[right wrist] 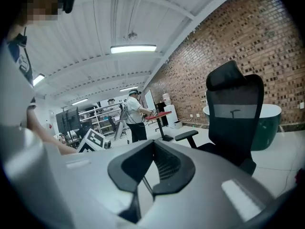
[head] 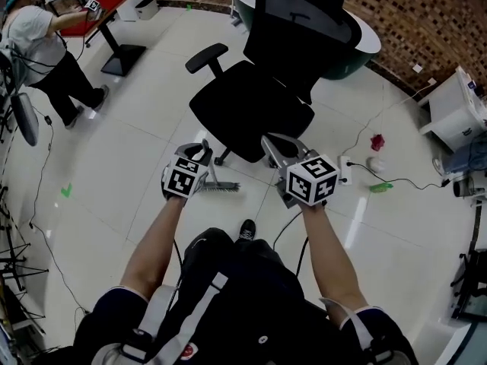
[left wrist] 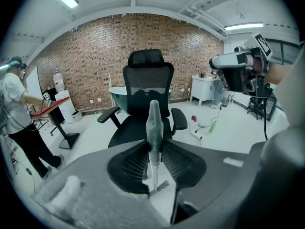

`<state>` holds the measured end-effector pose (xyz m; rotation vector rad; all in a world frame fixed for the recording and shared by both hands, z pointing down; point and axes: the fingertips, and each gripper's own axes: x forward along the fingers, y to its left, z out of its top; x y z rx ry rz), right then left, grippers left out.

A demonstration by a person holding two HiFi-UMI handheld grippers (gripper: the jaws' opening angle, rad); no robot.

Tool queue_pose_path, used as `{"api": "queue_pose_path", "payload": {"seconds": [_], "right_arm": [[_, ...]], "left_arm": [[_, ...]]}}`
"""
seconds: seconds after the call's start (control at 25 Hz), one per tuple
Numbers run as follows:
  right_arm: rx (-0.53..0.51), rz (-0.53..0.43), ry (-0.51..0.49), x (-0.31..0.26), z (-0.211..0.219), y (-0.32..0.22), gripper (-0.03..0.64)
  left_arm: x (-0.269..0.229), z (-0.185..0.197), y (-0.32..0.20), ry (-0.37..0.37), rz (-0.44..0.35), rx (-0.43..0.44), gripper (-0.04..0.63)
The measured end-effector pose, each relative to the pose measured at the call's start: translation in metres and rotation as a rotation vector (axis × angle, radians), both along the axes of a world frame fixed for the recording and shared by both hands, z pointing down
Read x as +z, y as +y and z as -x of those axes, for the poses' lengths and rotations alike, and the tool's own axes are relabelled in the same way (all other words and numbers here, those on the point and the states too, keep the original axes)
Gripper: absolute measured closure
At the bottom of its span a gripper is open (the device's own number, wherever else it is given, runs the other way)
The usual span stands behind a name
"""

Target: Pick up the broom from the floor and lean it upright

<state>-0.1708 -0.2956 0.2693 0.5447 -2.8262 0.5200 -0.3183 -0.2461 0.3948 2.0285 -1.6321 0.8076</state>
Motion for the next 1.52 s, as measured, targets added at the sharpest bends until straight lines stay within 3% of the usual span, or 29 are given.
{"api": "queue_pose_path", "payload": {"seconds": [0.36,0.76,1.16,1.52], "right_arm": [[-0.041,0.022,-0.005,0.006,0.056,-0.029,0.614],[0.09,0.056,0.065,0.022,0.097,-0.072,0.614],[0.295,0.084,0.135,0.037,0.072,-0.104,0.614],[0.433,0.093,0.18,0.045,0.039,-0.117,0.614]], "left_arm": [[0.013,0.063,-0.02,-0.036,0.082,-0.04,0.503],[0.068,0.094,-0.081,-0.003,0.145,0.109,0.505],[0.091,0.068,-0.189,0.063,0.114,0.243,0.505],[0.107,0.04,-0.233,0.073,0.125,0.307,0.503]]}}
